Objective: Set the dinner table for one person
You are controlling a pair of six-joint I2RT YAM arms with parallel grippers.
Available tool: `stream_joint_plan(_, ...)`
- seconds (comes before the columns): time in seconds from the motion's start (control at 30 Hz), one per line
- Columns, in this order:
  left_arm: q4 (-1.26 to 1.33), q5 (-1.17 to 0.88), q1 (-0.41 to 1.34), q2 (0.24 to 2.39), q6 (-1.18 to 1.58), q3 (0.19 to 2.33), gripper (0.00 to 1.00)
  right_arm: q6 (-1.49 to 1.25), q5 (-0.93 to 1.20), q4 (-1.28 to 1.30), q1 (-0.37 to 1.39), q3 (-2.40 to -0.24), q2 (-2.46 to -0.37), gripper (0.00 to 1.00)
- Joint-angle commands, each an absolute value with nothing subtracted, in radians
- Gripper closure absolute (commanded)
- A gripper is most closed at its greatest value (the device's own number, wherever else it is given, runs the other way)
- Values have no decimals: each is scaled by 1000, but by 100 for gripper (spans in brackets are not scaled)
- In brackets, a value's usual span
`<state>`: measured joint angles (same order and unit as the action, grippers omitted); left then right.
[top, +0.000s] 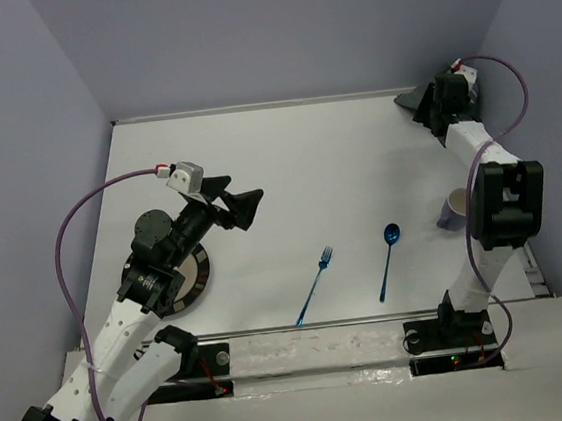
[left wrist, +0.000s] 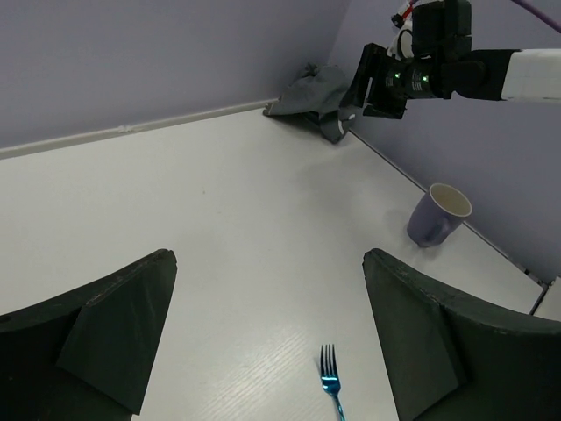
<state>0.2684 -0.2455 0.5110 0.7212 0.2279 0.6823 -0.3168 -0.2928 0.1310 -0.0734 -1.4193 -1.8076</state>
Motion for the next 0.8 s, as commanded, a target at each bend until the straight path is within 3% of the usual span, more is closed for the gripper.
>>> stream_joint_plan(0.0,287,-216,520,713,209,686,1,-313,-293,92,-147,-1549,-1890,36)
stream_joint_plan(0.27,285,-201,520,750,202,689,1,-291,-247,133,-216,-1733,-2103,30)
stream_joint_plan(0.47,287,-207,519,772,203,692,1,-276,-132,109,-256,-1847,-2236,38)
stream_joint_plan(0.63,288,-215,517,784,204,696,1,-238,111,28,-256,-1833,-2234,91)
stream_joint_plan(0.7,287,-207,515,793,204,699,1,-218,159,12,-227,-1790,-2200,99)
stream_joint_plan(0.77,281,-198,511,804,206,706,1,-168,219,12,-178,-1747,-2146,100)
